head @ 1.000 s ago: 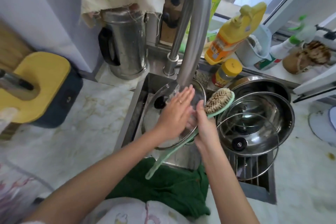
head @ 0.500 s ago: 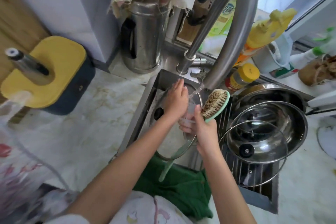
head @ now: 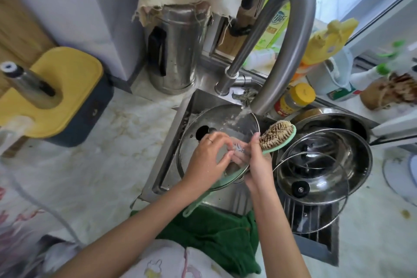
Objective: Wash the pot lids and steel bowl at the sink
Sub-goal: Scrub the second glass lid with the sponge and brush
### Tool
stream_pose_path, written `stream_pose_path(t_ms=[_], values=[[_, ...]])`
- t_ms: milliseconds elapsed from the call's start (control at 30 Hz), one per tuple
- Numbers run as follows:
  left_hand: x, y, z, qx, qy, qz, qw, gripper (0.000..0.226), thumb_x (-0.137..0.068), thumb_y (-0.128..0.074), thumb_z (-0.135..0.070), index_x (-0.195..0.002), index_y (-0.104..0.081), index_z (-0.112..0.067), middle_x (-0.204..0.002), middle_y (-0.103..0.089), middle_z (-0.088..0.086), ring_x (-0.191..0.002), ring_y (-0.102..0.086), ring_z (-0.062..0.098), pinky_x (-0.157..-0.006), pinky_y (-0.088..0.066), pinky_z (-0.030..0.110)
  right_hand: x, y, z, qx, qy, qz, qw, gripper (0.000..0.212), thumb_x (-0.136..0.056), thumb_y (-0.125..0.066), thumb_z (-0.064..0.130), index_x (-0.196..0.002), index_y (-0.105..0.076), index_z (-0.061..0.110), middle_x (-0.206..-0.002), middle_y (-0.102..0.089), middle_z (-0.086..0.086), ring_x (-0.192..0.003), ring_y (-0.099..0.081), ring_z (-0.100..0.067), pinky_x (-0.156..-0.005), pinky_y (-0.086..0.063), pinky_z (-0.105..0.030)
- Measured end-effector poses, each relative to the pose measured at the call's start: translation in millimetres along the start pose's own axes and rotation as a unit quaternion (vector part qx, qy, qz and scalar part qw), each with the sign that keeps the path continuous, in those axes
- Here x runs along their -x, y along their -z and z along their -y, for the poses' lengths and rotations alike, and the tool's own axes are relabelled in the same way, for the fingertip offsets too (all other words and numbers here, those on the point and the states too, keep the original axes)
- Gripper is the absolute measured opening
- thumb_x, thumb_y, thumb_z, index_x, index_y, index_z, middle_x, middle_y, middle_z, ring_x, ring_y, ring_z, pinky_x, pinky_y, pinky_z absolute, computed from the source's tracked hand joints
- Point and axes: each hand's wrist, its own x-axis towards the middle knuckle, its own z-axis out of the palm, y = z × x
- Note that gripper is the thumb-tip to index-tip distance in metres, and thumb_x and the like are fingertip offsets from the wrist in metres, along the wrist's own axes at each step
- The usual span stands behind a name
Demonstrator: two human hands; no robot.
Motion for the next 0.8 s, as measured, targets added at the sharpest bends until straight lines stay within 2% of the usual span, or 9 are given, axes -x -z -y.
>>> stream_pose_path(t_ms=[67, 133, 200, 267, 400, 467, 600, 733, 800], values=[[-7, -5, -6, -0.030, 0.001, -0.021, 0.999, 0.033, -0.088, -0.046, -0.024, -0.115, -0.063, -0.014, -0.119, -0.057, -0.002, -0.112, -0.047, 0.012, -0.095, -0.039, 0.023, 0, -4, -1, 0.001, 0.011, -0.006, 1.000, 0.068, -0.078, -0.057, 0.049, -0.119, -0.055, -0.005, -0.097, -0.072, -0.017, -0.078, -0.072, -0.023, -0.062, -0.059, -0.027], [-13, -5, -9, -0.045, 0.000, -0.043, 0.998, 0.041, -0.087, -0.042, -0.022, -0.121, -0.063, -0.012, -0.122, -0.057, 0.000, -0.112, -0.044, 0.012, -0.096, -0.036, 0.021, 2, -10, 0, 0.006, 0.020, -0.007, 1.000, 0.057, -0.080, -0.057, 0.047, -0.110, -0.060, -0.001, -0.093, -0.073, -0.015, -0.074, -0.071, -0.021, -0.062, -0.059, -0.027], [-13, -3, -8, -0.044, -0.006, -0.059, 0.997, 0.040, -0.087, -0.042, -0.020, -0.119, -0.064, -0.012, -0.119, -0.059, 0.000, -0.110, -0.046, 0.013, -0.094, -0.038, 0.021, 2, -14, 0, 0.009, 0.029, -0.013, 0.999, 0.043, -0.088, -0.056, 0.043, -0.103, -0.062, 0.003, -0.088, -0.072, -0.012, -0.070, -0.071, -0.018, -0.061, -0.059, -0.026], [-11, 1, -7, -0.037, -0.015, -0.070, 0.997, 0.035, -0.088, -0.043, -0.019, -0.114, -0.066, -0.012, -0.115, -0.060, -0.001, -0.107, -0.049, 0.013, -0.091, -0.042, 0.022, 2, -19, 0, 0.013, 0.034, -0.022, 0.999, 0.037, -0.093, -0.054, 0.038, -0.105, -0.061, 0.003, -0.085, -0.071, -0.010, -0.067, -0.070, -0.015, -0.058, -0.058, -0.024], [-6, 7, -7, -0.007, -0.008, -0.084, 0.996, 0.029, -0.087, -0.044, -0.018, -0.104, -0.067, -0.011, -0.106, -0.060, -0.003, -0.102, -0.055, 0.014, -0.087, -0.049, 0.030, 6, -29, -3, 0.016, 0.037, -0.027, 0.999, 0.027, -0.095, -0.054, 0.034, -0.098, -0.058, 0.008, -0.079, -0.069, -0.007, -0.061, -0.069, -0.013, -0.054, -0.056, -0.022], [-5, 9, -7, 0.008, -0.004, -0.091, 0.996, 0.028, -0.087, -0.044, -0.018, -0.101, -0.067, -0.010, -0.105, -0.060, -0.004, -0.101, -0.056, 0.014, -0.087, -0.050, 0.030, 8, -33, -4, 0.012, 0.038, -0.028, 0.999, 0.026, -0.095, -0.054, 0.033, -0.097, -0.057, 0.008, -0.078, -0.068, -0.006, -0.060, -0.068, -0.012, -0.054, -0.056, -0.022], [-8, 10, -6, -0.001, 0.000, -0.079, 0.997, 0.041, -0.086, -0.038, -0.017, -0.117, -0.066, -0.011, -0.117, -0.061, -0.002, -0.109, -0.052, 0.014, -0.093, -0.044, 0.024, 9, -37, -5, 0.006, 0.050, -0.026, 0.998, 0.023, -0.094, -0.055, 0.032, -0.096, -0.058, 0.010, -0.078, -0.067, -0.006, -0.061, -0.068, -0.013, -0.053, -0.055, -0.022], [1, 14, -6, 0.009, -0.012, -0.090, 0.996, 0.032, -0.085, -0.048, -0.005, -0.109, -0.068, -0.011, -0.111, -0.062, -0.004, -0.107, -0.053, 0.010, -0.094, -0.042, 0.018, 10, -39, -4, -0.004, 0.057, -0.030, 0.998, 0.027, -0.094, -0.056, 0.034, -0.097, -0.056, 0.007, -0.071, -0.064, -0.004, -0.057, -0.064, -0.012, -0.050, -0.052, -0.020], [3, 16, -8, 0.012, -0.021, -0.083, 0.996, 0.033, -0.086, -0.047, -0.008, -0.111, -0.069, -0.012, -0.111, -0.063, -0.005, -0.107, -0.052, 0.006, -0.095, -0.037, 0.011, 10, -40, -4, -0.013, 0.057, -0.033, 0.998, 0.028, -0.094, -0.055, 0.034, -0.098, -0.056, 0.006, -0.071, -0.064, -0.004, -0.056, -0.064, -0.011, -0.050, -0.052, -0.020]])
